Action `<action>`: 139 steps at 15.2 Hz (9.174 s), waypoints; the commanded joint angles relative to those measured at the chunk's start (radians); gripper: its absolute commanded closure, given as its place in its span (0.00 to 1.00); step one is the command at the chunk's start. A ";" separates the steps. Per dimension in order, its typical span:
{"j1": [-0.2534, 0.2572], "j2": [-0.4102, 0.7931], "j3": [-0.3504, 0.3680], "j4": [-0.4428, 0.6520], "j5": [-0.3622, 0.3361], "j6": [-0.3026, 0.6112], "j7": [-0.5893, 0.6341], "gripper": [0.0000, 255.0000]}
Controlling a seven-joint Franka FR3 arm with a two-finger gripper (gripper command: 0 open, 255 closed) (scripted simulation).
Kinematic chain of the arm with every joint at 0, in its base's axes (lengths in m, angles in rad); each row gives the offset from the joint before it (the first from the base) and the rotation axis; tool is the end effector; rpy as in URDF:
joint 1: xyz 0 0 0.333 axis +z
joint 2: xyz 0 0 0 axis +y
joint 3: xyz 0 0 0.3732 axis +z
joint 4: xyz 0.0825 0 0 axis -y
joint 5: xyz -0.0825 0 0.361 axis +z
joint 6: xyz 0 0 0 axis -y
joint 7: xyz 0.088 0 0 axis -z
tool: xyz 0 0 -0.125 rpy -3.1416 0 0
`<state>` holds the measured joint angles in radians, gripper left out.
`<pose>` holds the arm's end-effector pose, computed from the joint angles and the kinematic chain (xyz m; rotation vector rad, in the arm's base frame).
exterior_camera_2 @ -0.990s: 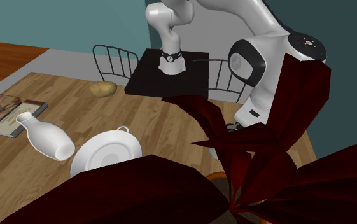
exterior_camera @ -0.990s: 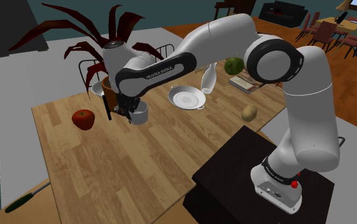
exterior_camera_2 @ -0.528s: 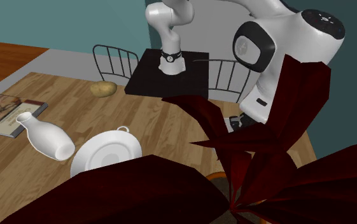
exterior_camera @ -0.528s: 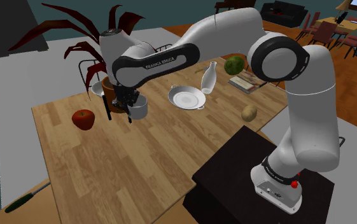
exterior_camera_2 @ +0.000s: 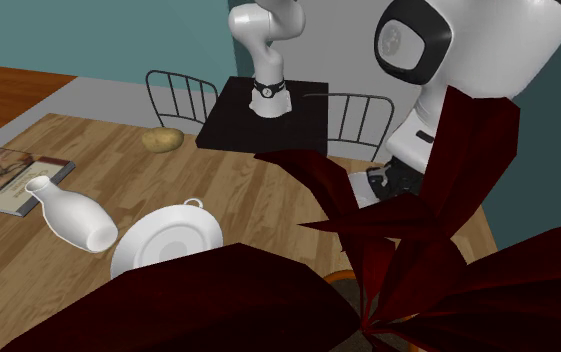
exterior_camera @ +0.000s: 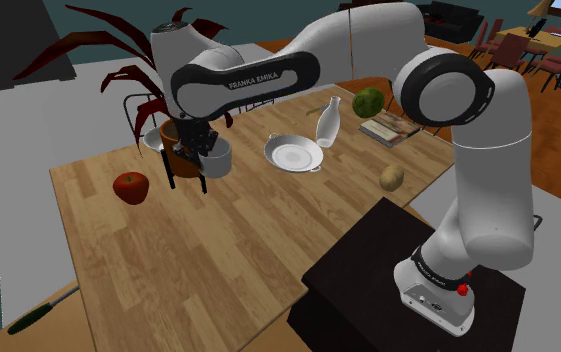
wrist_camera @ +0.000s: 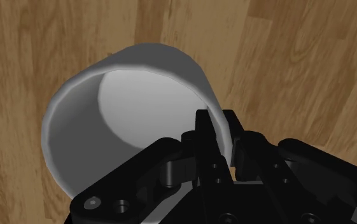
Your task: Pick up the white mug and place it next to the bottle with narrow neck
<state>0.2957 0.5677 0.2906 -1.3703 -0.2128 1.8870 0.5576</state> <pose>0.6323 0.3403 0.4329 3.0870 0.0874 0.0032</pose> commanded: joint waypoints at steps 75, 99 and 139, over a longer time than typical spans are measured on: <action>-0.791 -0.118 -0.398 0.104 0.217 -0.140 -1.206 1.00; -0.920 0.150 -0.415 0.320 0.257 -0.084 -1.340 1.00; -0.919 0.340 -0.401 0.099 0.273 0.325 -1.339 1.00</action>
<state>-0.6221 0.9000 -0.1107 -1.2694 0.0590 2.2016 -0.7803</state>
